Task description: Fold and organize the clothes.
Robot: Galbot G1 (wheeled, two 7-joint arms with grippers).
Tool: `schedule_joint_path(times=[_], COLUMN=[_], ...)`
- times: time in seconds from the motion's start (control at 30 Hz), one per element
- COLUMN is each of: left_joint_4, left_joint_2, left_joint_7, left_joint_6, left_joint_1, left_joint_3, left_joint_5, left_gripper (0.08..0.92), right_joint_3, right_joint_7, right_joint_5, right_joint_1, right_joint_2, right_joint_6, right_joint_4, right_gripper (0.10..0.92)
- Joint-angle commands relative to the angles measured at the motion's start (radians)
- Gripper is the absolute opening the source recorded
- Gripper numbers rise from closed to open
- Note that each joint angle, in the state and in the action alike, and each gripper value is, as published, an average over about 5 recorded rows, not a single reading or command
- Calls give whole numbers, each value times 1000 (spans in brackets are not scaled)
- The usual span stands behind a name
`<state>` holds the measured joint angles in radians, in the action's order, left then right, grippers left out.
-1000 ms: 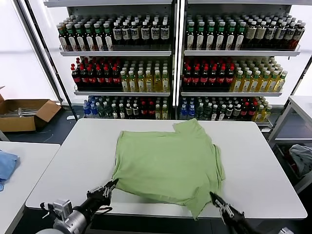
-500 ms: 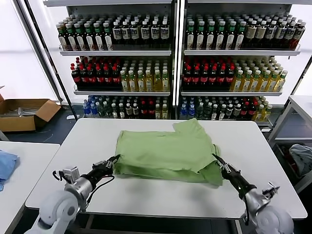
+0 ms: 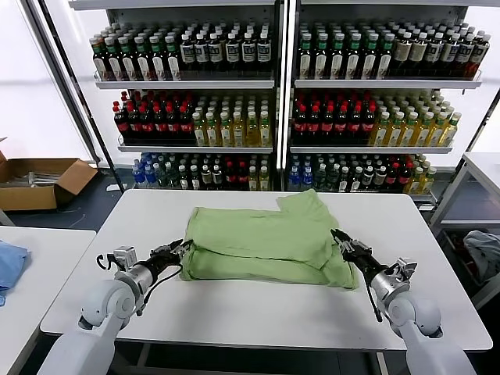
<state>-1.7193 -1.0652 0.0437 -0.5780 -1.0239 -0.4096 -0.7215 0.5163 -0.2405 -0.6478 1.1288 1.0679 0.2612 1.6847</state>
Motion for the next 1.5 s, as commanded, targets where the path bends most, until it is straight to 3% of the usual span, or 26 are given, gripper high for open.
schedule_joint_path(times=[0.03, 0.3, 0.4, 0.47, 1.07, 1.3, 1.5], left_joint_4=[-91, -56, -33, -25, -65, -222, -389], left_joint_2=[14, -32, -40, -42, -30, 9, 16], left_joint_7=[2, 3, 2, 3, 4, -18, -29], left_joint_6=[1, 1, 1, 1, 0, -1, -1], left_joint_1=[-119, -146, -141, -141, -170, -356, -578], left_joint_3=[-28, 20, 31, 34, 34, -53, -188], left_joint_5=[18, 51, 52, 53, 34, 36, 46], left_gripper=[493, 743, 800, 803, 319, 132, 96], right_joint_3=[50, 62, 43, 33, 4, 34, 78], right_joint_7=[32, 22, 21, 18, 10, 20, 32], right_joint_5=[123, 192, 210, 217, 162, 147, 172], right_joint_1=[155, 272, 258, 248, 235, 357, 515], right_joint_2=[-30, -6, 4, 8, -10, -27, -19], right_joint_6=[3, 11, 21, 25, 47, 63, 72], right_joint_4=[121, 141, 120, 106, 110, 246, 383], right_gripper=[518, 749, 755, 710, 192, 154, 154])
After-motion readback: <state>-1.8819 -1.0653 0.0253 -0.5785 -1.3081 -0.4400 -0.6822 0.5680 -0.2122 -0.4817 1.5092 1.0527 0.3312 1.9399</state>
